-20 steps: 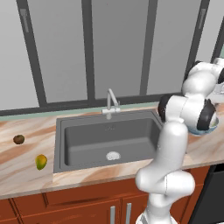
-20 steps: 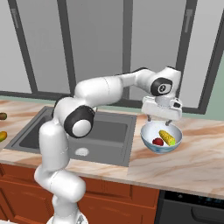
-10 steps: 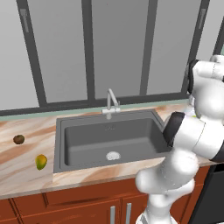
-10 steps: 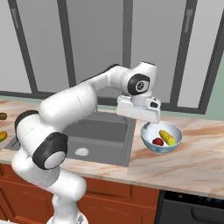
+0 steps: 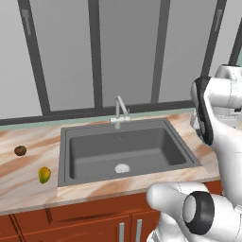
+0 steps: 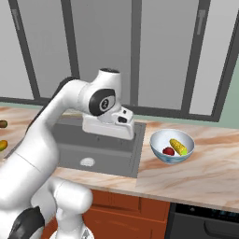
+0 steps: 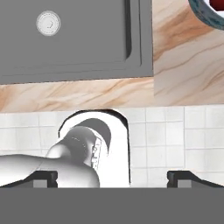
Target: There is a mixed pile of frozen fruits and vegetables on the counter. Locate all the frozen vegetables and place the items in a bowl on the counter. Take all the frozen fruits and defrost them in a running sink.
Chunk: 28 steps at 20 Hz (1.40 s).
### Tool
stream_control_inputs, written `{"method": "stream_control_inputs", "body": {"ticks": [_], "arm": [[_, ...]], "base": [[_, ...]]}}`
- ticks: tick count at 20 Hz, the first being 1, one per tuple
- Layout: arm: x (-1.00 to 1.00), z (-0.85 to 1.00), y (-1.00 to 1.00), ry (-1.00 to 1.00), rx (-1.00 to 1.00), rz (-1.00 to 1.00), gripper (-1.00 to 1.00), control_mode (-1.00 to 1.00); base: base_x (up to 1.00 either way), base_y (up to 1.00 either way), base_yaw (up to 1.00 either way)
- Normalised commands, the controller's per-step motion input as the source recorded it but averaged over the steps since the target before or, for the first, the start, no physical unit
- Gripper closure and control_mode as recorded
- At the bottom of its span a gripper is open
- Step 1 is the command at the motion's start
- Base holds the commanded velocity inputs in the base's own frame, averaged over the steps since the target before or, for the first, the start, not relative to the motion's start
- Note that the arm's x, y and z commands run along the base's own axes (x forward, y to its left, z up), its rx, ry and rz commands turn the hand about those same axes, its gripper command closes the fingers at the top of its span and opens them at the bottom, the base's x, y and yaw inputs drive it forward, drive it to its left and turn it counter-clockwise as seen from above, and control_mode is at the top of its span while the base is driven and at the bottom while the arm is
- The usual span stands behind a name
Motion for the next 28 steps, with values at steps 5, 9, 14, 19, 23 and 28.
{"method": "stream_control_inputs", "body": {"ticks": [5, 9, 14, 19, 23, 28], "arm": [[-0.39, 0.22, 0.77, -0.08, 0.00, -0.06, -1.00, -1.00], [0.00, 0.03, 1.00, 0.00, 0.00, -0.09, -1.00, -1.00], [0.00, 0.00, 1.00, 0.00, -0.03, -0.16, -1.00, -1.00], [0.00, 0.00, 1.00, 0.00, -0.04, -0.15, -1.00, -1.00], [0.00, 0.00, 1.00, 0.01, -0.06, -0.08, -1.00, -1.00], [0.25, -0.06, 1.00, 0.07, -0.11, 0.03, -1.00, -1.00]], "base": [[0.00, 0.00, 0.00], [0.00, 0.00, 0.00], [0.00, 0.00, 0.00], [0.00, 0.00, 0.00], [0.00, 0.00, 0.00], [0.00, 0.00, 0.00]]}}
